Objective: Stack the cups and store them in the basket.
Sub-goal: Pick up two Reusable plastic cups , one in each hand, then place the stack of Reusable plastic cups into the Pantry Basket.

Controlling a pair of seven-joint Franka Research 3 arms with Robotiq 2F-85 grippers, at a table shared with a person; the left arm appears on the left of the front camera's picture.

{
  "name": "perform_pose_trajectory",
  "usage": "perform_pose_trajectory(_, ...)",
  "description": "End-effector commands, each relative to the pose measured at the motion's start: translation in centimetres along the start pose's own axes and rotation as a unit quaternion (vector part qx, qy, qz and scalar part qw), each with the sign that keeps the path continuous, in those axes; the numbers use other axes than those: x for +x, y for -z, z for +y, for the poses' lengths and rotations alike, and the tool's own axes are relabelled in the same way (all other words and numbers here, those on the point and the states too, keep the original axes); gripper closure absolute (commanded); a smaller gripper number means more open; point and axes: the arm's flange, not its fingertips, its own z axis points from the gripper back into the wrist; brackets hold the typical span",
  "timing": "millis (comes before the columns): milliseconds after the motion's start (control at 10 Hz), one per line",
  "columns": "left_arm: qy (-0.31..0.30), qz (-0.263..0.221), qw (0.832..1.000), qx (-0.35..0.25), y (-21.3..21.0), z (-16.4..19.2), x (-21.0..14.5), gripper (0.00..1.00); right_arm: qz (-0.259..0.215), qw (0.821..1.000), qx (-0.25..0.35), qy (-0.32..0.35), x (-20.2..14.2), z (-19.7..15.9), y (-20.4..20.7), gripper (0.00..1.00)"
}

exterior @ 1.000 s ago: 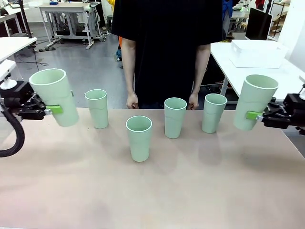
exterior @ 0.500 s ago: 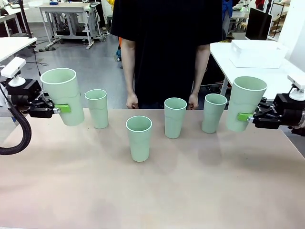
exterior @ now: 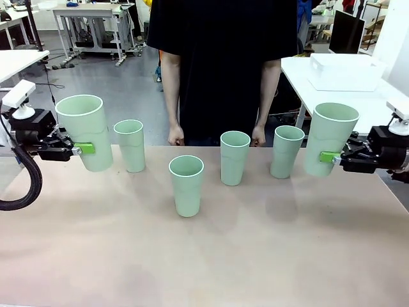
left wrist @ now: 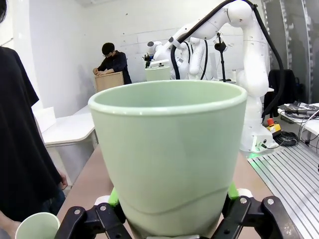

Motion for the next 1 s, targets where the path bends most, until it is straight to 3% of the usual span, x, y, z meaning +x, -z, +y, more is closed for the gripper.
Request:
perform_pose_trajectory(0,0.003,-0.002,1.0,-0.001,0.01,0.11,0.32,0.15,0.001,1.0,-0.001,-0.004,0.17,-0.01,0.15,0.16)
perform_pose_trajectory(900,0.003,-0.002,1.0,-0.001,0.01,0.11,0.32,0.15,0.001,1.0,-0.001,-0.004,0.17,-0.01,0.15,0.16)
